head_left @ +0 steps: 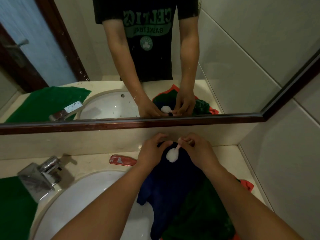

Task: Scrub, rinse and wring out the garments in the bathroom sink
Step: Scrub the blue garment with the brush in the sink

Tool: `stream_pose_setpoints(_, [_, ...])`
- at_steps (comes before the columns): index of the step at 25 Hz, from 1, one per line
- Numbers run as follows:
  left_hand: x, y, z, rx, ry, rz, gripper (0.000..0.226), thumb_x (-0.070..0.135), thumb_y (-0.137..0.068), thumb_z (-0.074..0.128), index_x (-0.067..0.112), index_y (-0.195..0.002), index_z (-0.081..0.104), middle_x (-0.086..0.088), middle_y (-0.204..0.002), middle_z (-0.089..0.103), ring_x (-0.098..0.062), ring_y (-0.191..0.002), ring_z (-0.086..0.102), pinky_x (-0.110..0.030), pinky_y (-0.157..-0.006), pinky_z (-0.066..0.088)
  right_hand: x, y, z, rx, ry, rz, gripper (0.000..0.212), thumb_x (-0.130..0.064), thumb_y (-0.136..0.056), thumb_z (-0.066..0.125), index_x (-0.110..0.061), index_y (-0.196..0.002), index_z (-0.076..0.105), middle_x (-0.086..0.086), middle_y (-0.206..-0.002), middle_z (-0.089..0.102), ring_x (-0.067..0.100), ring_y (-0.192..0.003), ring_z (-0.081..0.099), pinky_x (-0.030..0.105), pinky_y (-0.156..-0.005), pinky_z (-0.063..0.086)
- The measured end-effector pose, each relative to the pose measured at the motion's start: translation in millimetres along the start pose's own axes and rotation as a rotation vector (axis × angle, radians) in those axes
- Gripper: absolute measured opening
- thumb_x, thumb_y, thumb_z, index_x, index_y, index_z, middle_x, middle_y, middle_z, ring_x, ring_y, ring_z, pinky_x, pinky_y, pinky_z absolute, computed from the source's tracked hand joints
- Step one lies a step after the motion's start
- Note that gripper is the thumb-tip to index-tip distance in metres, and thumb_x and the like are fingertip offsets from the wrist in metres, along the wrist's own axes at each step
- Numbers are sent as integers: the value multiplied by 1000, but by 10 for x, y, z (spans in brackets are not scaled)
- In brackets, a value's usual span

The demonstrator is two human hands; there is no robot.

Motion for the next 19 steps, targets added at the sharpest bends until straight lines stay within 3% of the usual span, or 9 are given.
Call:
stream_pose_setpoints(2, [25,53,-61,18,-22,13,29,30,-93,73,23,-120,70,7,-114,71,-5,-107,64,-20,-92,48,-39,80,-38,46,-69,-47,18,-43,-101,61,-29,-95,70,-15,-89,71,6,-87,65,25,-78,51])
stream_pose_setpoints(4, [33,170,-132,42,-99,60,32,34,-93,72,25,-124,69,7,-115,71,-8,-105,64,-25,-91,50,-69,236,-71,73,-73,-54,23,-47,-101,58,-33,-118,66,-18,-103,68,5,-97,63,28,-85,53])
stream_pose_setpoints(6, [36,347,-235,105,-202,164,34,39,-92,71,25,-123,70,6,-115,73,-11,-102,68,-28,-89,53,-106,482,-57,97,30,-115,32,-44,-100,61,-35,-130,57,-19,-108,62,2,-98,60,18,-82,49])
stream_pose_setpoints(8, [84,594,-357,187,-278,313,40,50,-92,65,23,-120,73,6,-113,75,-12,-97,71,-26,-84,54,-148,770,58,76,115,-176,34,-37,-96,70,-32,-128,60,-20,-110,62,0,-101,59,11,-85,47])
stream_pose_setpoints(11, [159,967,-582,327,-385,616,48,53,-101,51,15,-114,77,1,-99,79,-12,-80,73,-27,-73,59,-202,1131,342,3,199,-167,33,-35,-94,74,-28,-125,71,-13,-116,70,5,-106,64,21,-91,54])
stream_pose_setpoints(14, [162,1317,-1027,401,-467,733,47,52,-103,48,18,-117,76,-1,-85,78,-18,-63,71,-33,-55,58,-549,1429,587,10,210,-266,23,-25,-92,76,-24,-115,78,-9,-112,75,0,-101,64,7,-86,47])
stream_pose_setpoints(17, [223,1762,-1563,437,-455,811,44,51,-102,51,18,-108,80,1,-82,78,-13,-63,69,-30,-60,57,-947,1742,871,-72,234,-316,16,-19,-91,77,-23,-106,81,-14,-101,76,-4,-95,64,8,-79,44])
stream_pose_setpoints(19, [306,2096,-1907,443,-434,857,42,49,-101,54,18,-101,81,2,-84,78,-9,-68,69,-19,-68,54,-1190,1964,1025,-158,245,-296,13,-22,-90,78,-28,-101,81,-22,-92,74,-8,-87,65,9,-73,46])
Point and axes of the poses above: each hand's wrist, its own y-axis away from the middle knuckle, its own z-axis out of the palm, x = y × z, the point moved 7 cm from there along -y, towards the middle knuckle
